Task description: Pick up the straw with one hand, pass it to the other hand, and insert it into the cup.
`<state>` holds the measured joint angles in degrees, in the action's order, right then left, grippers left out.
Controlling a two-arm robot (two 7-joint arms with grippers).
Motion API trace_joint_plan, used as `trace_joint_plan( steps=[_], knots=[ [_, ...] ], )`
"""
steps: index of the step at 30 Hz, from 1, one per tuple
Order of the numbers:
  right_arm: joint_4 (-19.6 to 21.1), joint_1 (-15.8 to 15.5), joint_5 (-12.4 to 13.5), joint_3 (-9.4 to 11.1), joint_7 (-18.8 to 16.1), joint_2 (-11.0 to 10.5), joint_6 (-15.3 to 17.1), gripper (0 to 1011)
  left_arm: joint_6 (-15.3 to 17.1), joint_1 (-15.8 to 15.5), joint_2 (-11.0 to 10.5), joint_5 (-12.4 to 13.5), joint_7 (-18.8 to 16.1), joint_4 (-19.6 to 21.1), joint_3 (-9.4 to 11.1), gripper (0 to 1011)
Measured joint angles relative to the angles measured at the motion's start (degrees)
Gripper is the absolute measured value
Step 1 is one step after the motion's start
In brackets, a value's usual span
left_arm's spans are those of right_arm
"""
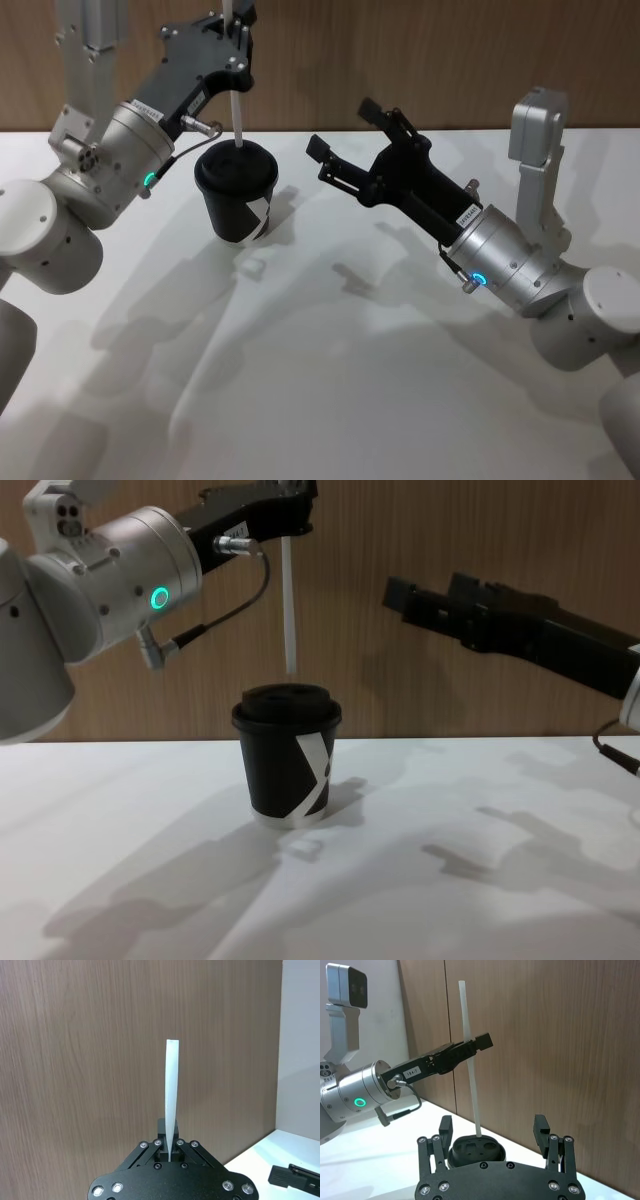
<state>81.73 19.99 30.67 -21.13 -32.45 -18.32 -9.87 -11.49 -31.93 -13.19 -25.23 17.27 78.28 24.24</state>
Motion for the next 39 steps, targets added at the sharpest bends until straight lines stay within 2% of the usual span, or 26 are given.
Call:
trace_joint_plan(
  steps=[21, 39],
  knots=[
    [0.0, 0.0, 0.0, 0.0, 0.0, 0.0, 0.0, 1001, 0.2, -0.9, 1.4, 0.5, 1.2, -2.6, -0.5, 0],
    [0.0, 0.0, 0.0, 0.0, 0.0, 0.0, 0.0, 1001, -0.6, -2.3, 3.0, 1.1, 2.5, -6.5, -0.9, 0]
  ],
)
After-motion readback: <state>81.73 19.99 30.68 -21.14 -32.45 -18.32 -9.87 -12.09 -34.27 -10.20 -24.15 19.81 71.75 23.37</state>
